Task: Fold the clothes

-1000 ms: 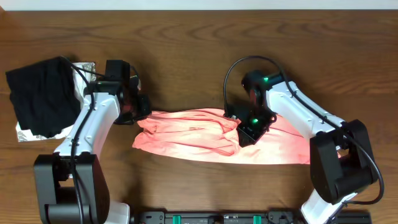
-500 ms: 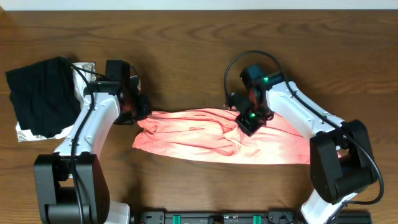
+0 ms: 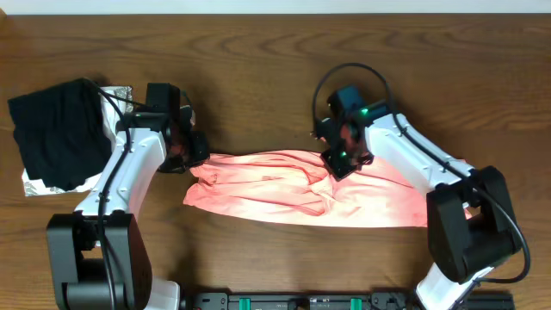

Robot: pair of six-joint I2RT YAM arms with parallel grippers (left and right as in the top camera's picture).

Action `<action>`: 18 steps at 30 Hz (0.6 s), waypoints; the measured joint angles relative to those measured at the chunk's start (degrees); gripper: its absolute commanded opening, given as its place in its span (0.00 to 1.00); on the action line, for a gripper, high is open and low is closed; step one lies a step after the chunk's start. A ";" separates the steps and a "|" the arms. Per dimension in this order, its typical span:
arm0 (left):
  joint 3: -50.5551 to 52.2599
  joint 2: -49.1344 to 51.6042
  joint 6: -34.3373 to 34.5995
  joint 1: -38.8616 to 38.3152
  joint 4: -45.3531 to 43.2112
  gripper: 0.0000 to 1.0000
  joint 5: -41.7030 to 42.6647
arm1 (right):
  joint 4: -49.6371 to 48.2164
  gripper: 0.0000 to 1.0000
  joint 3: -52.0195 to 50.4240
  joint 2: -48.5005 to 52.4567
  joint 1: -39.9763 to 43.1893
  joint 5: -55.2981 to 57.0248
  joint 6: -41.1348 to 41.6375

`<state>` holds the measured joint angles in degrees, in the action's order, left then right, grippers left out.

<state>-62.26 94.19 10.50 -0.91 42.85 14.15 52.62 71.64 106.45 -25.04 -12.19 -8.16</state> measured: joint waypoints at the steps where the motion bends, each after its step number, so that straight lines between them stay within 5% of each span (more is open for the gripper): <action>1: 0.00 0.00 -0.02 0.00 0.00 0.06 0.00 | 0.04 0.08 -0.11 0.00 -0.55 -1.07 -0.09; 15: 0.00 0.00 -0.02 0.00 0.28 0.06 0.00 | 3.80 0.19 -1.77 0.00 -5.99 -7.39 -4.59; 18: 0.00 0.00 0.00 0.00 0.48 0.14 0.00 | 3.78 0.07 -1.77 0.00 -5.99 -6.29 -4.94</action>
<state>-62.26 94.19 10.50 -0.91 43.33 14.15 56.40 69.87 106.45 -31.03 -18.48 -13.10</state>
